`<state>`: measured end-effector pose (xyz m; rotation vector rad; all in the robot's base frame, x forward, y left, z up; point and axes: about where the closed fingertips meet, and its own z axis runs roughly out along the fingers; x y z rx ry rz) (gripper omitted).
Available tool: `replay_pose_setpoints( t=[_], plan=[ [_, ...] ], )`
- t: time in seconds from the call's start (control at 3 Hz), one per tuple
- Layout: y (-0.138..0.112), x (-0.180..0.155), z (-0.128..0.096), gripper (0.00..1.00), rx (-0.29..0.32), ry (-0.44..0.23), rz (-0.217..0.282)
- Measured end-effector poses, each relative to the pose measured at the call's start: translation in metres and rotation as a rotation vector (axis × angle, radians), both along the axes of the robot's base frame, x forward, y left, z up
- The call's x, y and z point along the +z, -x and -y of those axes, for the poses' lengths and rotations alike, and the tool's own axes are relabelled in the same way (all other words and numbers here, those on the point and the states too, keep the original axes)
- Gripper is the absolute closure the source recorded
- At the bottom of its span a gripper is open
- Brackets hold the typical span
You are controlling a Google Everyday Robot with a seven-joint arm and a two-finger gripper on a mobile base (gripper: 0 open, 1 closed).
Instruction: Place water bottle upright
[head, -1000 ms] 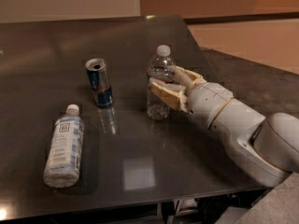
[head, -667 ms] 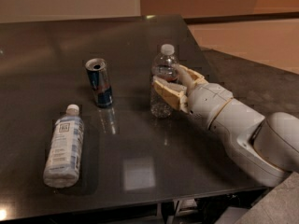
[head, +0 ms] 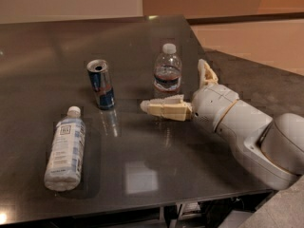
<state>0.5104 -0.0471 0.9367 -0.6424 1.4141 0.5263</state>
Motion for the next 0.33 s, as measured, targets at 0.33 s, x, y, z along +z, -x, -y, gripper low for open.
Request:
replay_pose_setpoints(
  t=[0.33],
  plan=[
    [0.0002,0.0002,0.0001,0.00,0.000,0.000,0.000]
  ],
)
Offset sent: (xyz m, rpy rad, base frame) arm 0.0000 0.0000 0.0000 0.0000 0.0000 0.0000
